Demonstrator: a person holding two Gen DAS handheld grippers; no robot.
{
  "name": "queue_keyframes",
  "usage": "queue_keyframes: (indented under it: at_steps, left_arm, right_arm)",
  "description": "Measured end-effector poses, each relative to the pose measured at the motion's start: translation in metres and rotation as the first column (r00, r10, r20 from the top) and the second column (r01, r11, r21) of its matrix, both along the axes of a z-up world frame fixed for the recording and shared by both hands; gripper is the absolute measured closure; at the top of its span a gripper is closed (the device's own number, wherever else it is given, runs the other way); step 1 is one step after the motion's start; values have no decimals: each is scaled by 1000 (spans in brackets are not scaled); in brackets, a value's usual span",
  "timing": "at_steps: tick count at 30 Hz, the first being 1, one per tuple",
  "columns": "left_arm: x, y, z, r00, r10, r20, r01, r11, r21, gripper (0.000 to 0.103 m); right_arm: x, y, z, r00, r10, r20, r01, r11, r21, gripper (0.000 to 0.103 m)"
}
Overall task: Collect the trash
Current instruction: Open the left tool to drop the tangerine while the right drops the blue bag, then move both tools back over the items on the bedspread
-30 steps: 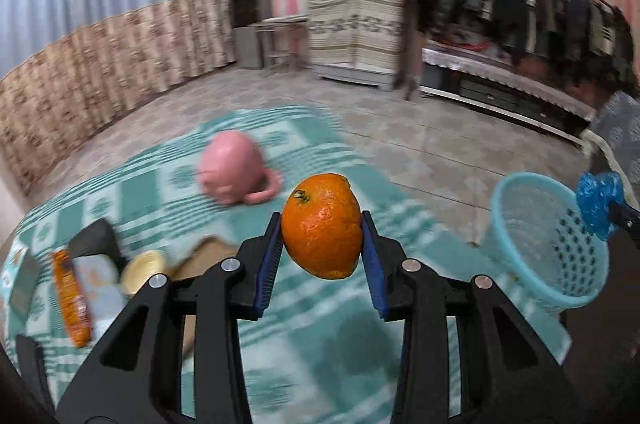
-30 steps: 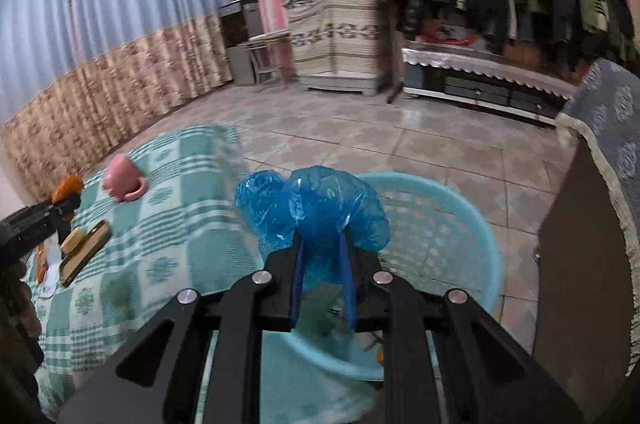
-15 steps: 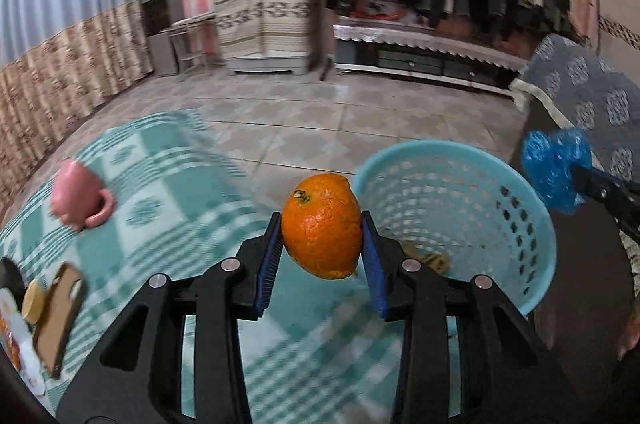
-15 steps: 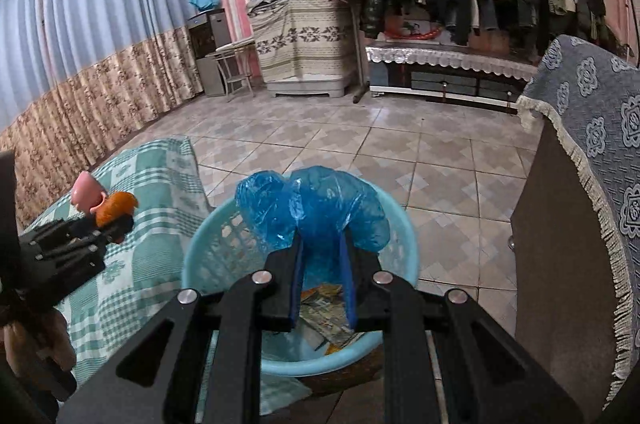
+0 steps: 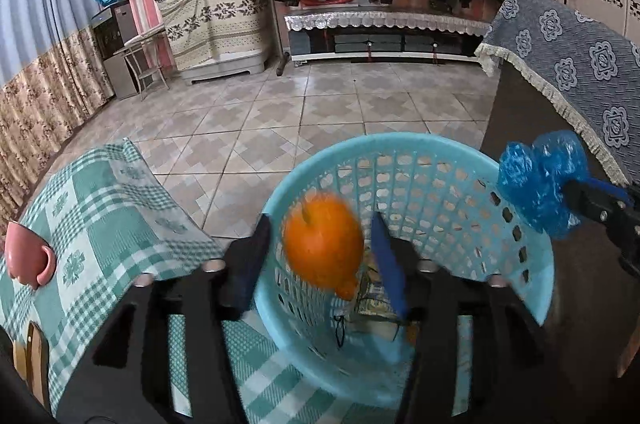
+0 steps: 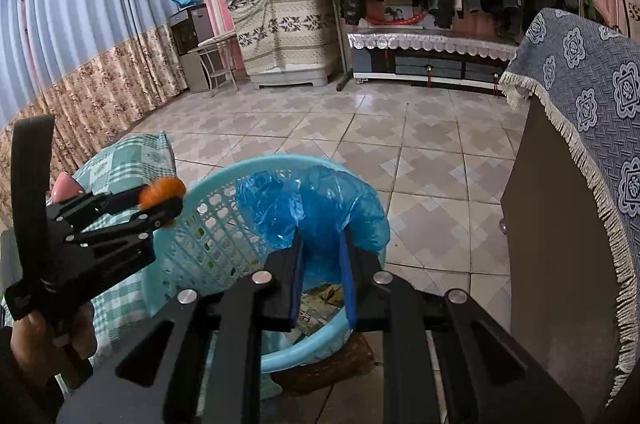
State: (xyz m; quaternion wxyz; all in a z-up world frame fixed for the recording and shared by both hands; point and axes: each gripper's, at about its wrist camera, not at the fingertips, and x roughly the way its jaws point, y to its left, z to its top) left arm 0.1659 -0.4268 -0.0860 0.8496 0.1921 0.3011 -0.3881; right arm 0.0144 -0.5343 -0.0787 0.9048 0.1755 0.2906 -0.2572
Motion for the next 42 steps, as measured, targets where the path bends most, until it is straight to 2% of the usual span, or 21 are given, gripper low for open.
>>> queue_keyframes:
  at_steps: [3,6,8,14,19,23,24,25,26,27,28,30,34,42]
  left_arm:
    - [4,3,6,1000,13,-2,-13,999,-35,31]
    - [9,10,15,998,54,36,-52,997,-59,18]
    - [13,15,19,996,76,42,-72,994,-77,14]
    - [26,40,33,985,164,48,-156,979,-132,11]
    - [22,60,44,969,217,119,-199,970,-142,9]
    - [26,80,53,960,261,101,-241,955,-173,6]
    - [27,86,55,959,269,90,-250,951,-181,5]
    - [29,92,56,957,278,82,-260,947,-187,5]
    - [30,98,57,955,287,78,-268,944,-191,5]
    - [30,104,58,953,294,79,-275,942,-194,5]
    - [30,110,59,950,303,80,-283,939,-198,5]
    - [31,120,61,944,318,84,-297,934,-201,5]
    - [32,145,67,932,354,81,-331,919,-214,5]
    - [26,198,78,901,427,81,-400,887,-229,5]
  right_arm:
    - [3,-1,-3,1000,-1,-4,1,1000,2,86]
    - [8,-1,-5,1000,-1,-7,1,1000,9,86]
    - [11,0,-7,1000,1,-6,-1,1000,13,86]
    - [36,8,-18,1000,19,-22,-19,1000,19,86]
    - [56,12,-31,999,24,-46,-22,999,34,85]
    - [69,14,-34,998,25,-50,-24,999,30,84]
    - [72,16,-35,998,27,-55,-26,999,28,76]
    - [75,17,-36,998,26,-58,-25,999,21,61]
    - [78,18,-36,998,28,-56,-27,1000,16,52]
    - [79,17,-37,998,28,-52,-28,1000,13,36]
    - [79,18,-37,998,26,-48,-26,1000,6,32]
    - [82,21,-37,998,21,-59,-22,1000,-15,28]
    - [76,23,-33,999,-1,-41,0,1000,-22,9]
    - [70,49,-6,1000,22,-5,-22,996,-87,5]
